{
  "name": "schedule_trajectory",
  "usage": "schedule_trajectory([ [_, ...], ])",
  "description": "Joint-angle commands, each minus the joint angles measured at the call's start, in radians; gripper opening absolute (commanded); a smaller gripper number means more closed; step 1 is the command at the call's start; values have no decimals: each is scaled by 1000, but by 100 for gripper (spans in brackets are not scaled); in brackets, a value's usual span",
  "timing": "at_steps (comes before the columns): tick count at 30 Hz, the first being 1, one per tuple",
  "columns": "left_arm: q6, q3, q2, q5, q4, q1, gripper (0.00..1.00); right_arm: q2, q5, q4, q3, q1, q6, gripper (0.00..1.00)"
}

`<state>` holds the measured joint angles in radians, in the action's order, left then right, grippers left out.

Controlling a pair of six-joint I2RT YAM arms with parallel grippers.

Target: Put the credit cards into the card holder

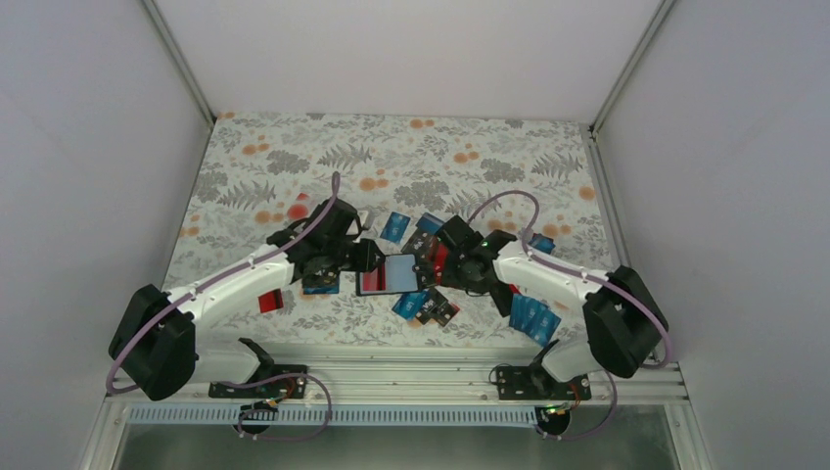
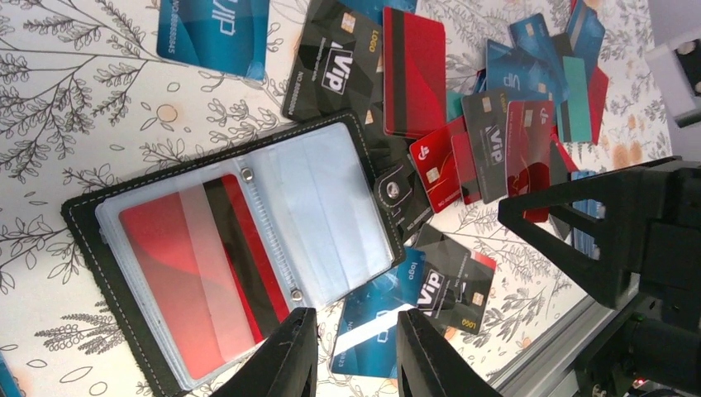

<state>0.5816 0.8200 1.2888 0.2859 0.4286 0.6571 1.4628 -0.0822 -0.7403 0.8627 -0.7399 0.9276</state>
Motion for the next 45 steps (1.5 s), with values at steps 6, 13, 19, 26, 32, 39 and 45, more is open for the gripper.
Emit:
schedule_trajectory([
  [6,59,74,-33,31,-14,-4,25,-129,96,83,53,5,-146,49],
  [13,115,67,-64,135,-115,-2,28,-186,249,197,47,4,-238,48],
  [19,141,54,-72,193,-184,0,29,-203,356,265,51,-4,-259,47],
  [26,141,50,-68,189,-213,21,31,-205,389,275,66,-22,-270,46],
  [32,144,57,-37,173,-219,46,31,-205,399,279,77,-29,-270,46],
  [39,148,77,-14,127,-201,66,31,-212,404,284,79,-32,-264,46],
  [45,161,78,7,107,-210,68,26,-215,413,294,80,-32,-263,47],
])
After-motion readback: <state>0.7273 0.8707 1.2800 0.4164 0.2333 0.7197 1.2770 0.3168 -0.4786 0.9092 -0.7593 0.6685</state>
